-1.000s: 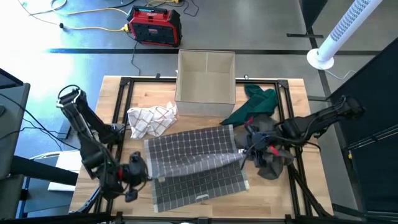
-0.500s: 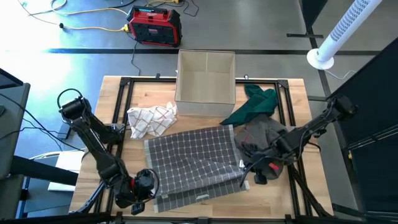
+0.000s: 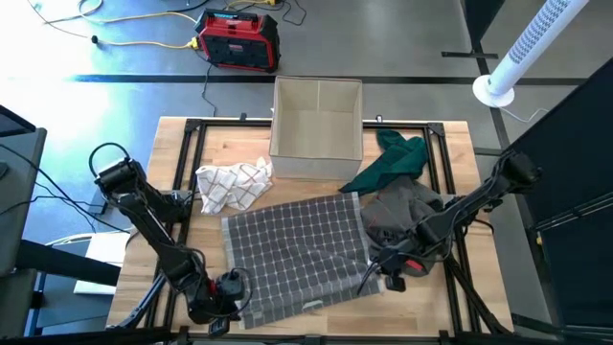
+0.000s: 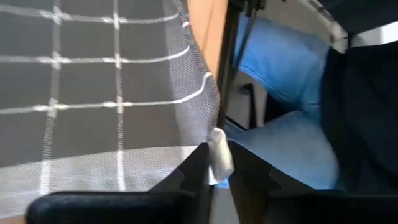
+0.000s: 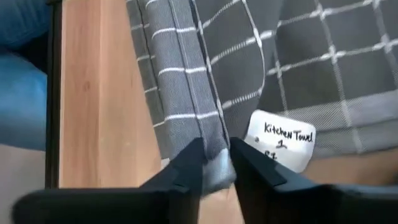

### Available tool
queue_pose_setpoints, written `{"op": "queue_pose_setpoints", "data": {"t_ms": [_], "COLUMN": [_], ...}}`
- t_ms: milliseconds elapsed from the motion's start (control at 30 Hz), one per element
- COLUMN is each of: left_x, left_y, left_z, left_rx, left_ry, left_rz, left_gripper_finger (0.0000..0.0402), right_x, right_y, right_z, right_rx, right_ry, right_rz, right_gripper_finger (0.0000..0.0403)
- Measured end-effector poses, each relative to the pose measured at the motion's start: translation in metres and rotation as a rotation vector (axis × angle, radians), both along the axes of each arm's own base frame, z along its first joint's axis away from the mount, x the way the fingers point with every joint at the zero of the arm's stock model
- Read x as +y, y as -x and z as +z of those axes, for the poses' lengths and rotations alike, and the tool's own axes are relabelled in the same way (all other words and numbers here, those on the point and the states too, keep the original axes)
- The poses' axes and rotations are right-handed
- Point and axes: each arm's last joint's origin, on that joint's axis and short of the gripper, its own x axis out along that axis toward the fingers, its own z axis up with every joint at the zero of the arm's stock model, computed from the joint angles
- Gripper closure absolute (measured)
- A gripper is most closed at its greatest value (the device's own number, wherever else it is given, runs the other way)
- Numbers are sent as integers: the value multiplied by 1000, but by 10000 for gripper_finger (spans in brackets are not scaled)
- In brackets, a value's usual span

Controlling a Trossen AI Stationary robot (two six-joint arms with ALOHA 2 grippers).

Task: Fold towel
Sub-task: Fold the grey checkered towel

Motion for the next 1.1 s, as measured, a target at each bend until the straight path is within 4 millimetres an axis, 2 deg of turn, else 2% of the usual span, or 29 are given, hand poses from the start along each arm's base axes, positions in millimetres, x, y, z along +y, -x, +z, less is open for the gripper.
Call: {"op": "queue_pose_setpoints", "data": {"t_ms": [133,500,600,700,767,833,900,967,1100], "left_x": [-2,9,17,27,33,38,40,41,42], "left_y": [1,6,10,12,13,12,11,9,10], "left_z": [-1,12,9,4,1,-2,-4,-8,-25], "left_rx": [116,98,91,63,24,-13,-37,-48,-86], "left_ry": [92,48,-74,-242,-357,-455,-491,-465,-357], "left_rz": [-30,-59,-39,-4,37,74,90,85,82], "left_gripper_finger": [315,312,319,326,328,328,328,329,342], "right_x": [2,1,-3,-10,-15,-21,-25,-25,-12], "right_y": [2,13,20,28,31,31,29,23,8], "right_z": [1,26,40,57,66,72,72,65,44], "right_rx": [62,106,98,12,-87,-220,-309,-303,-215], "right_ry": [-90,-283,-330,-354,-321,-211,-93,-36,-75], "right_rz": [10,-42,-75,-97,-111,-164,-226,-212,-105], "right_gripper_finger": [276,266,266,266,266,266,266,266,273]}}
